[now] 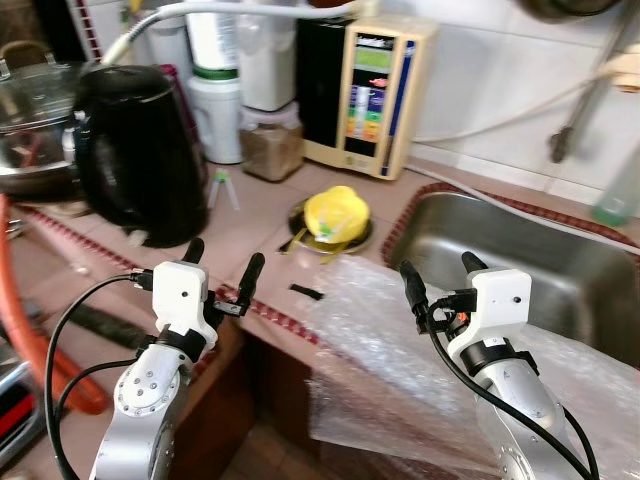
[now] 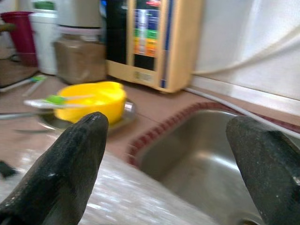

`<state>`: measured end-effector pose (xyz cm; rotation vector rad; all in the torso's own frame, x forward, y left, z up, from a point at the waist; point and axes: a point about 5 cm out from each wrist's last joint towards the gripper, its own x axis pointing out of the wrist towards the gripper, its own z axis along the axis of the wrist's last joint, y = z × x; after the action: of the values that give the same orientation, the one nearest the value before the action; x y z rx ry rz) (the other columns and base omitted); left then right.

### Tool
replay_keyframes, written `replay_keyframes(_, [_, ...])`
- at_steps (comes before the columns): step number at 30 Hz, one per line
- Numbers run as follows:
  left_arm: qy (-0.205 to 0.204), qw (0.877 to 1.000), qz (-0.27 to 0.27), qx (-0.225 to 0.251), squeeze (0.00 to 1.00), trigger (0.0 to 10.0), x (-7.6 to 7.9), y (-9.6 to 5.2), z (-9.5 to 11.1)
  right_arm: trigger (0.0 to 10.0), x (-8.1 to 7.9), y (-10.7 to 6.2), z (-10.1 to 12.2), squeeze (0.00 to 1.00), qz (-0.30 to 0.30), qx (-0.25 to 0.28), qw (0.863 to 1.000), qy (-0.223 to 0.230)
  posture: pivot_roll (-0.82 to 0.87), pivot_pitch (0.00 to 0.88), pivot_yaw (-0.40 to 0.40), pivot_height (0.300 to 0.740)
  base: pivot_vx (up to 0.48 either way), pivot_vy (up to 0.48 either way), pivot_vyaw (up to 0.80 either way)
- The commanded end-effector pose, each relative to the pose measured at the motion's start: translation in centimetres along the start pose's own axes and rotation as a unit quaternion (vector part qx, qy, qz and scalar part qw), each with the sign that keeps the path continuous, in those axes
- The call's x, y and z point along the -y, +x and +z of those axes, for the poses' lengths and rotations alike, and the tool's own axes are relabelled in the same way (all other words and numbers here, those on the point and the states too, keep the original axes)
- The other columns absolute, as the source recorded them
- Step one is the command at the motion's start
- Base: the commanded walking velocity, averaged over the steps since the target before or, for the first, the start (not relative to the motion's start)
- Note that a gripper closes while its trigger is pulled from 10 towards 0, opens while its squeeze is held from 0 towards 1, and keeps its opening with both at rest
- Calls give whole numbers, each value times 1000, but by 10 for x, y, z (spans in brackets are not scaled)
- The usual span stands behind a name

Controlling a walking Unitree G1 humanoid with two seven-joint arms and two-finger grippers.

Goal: Kitchen organization

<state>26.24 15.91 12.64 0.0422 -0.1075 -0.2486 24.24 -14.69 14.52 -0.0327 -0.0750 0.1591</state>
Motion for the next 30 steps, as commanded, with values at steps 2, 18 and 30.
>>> replay_keyframes(2, [0,1000,-12,-3,0,10000,4,1,0,10000,2,-1,5,0,-1,11,1000,-4,-17,2,-12,740,0,-472,0])
replay_keyframes(18, [-1,1000,-2,-1,0,10000,-1,-1,1,10000,-2,-2,5,0,9,18,1000,-6,-8,9,-6,740,0,-146,0])
replay_keyframes(30, [11,1000,-4,18,0,10000,1,8,6,10000,-5,2,11,0,22,30,999,0,-3,0,-7,740,0,0,-126])
